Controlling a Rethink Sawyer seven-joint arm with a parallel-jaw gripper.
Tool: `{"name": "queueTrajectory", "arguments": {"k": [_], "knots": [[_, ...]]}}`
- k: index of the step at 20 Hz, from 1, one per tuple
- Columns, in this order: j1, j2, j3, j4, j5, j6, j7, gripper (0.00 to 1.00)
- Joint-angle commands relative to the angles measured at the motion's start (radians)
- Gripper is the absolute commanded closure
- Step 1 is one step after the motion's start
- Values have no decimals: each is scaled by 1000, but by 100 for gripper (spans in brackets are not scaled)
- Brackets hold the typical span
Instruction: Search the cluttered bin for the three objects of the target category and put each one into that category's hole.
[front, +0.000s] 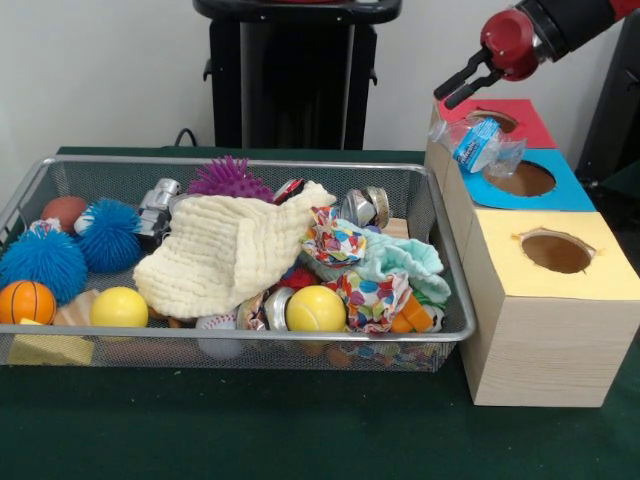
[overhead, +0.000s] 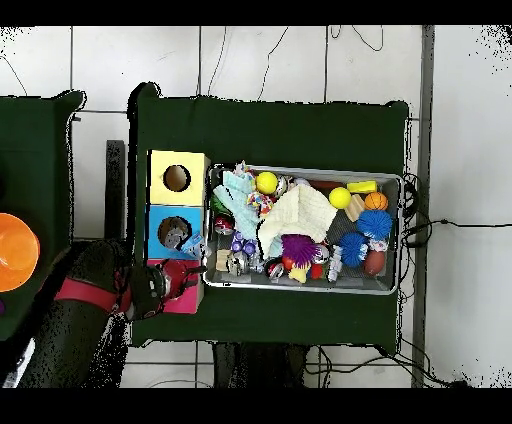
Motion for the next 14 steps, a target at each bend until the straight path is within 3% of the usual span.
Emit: {"name": "queueTrajectory", "arguments": {"k": [1, 9, 14], "knots": [[-23, 34, 47, 156, 39, -186, 349, 0], [-36, 33, 83, 170, 54, -235, 344, 0], [-35, 28, 92, 153, 65, -206, 336, 0]]}}
